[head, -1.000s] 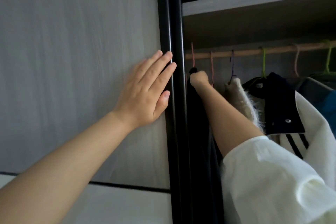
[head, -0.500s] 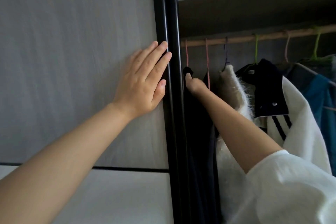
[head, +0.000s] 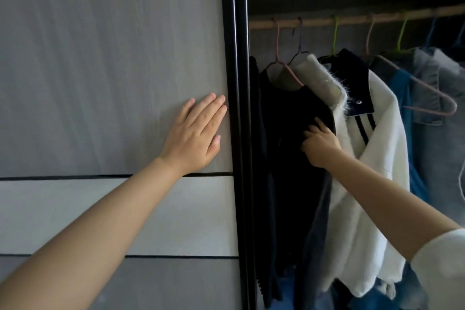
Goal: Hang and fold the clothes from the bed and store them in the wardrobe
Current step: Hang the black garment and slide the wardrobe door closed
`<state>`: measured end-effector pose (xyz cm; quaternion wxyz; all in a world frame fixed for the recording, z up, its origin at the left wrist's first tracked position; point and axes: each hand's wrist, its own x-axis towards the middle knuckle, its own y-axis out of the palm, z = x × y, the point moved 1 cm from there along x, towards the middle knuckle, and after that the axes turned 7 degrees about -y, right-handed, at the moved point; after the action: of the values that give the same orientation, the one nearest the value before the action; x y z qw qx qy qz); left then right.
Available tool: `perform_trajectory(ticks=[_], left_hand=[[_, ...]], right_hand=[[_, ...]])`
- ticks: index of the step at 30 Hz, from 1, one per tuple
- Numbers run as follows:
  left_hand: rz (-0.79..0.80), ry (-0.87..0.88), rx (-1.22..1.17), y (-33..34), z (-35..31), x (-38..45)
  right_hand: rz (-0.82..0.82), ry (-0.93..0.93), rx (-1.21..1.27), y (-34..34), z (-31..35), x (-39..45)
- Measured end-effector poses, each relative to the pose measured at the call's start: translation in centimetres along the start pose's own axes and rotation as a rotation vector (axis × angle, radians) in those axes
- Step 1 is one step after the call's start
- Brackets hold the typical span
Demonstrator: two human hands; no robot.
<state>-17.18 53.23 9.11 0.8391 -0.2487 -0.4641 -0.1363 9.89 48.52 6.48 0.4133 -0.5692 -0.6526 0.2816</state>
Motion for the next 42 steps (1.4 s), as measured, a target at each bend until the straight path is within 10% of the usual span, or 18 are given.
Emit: perform_trajectory(ticks=[4,11,22,34,42], left_hand=[[0.020,-0.044,-0.062,0.0,-0.2,-1.9],[0.090,-0.085,-0.200,-0.8,-1.3,-4.8],[0.178,-0.198,-0.237,-2.1,-0.1,-7.5],[0.232,-0.261,-0.293,-1.8,-4.6,-5.5],[0.496,-1.003,-0.846,-1.9,-7.9,-3.7]], right_hand=[[0.069,-0.046,0.004,1.5,0.1,-2.2],[-0.531,-0.280,0.840,-2.6,4.8,-4.9],[-0.514,0.191,1.649,-5.1,11.5,-2.1],[-0.582,0.081,1.536,-3.7,11.2,-1.1],[-0.599,-0.006,1.505,-2.6,10.3,-0.6]])
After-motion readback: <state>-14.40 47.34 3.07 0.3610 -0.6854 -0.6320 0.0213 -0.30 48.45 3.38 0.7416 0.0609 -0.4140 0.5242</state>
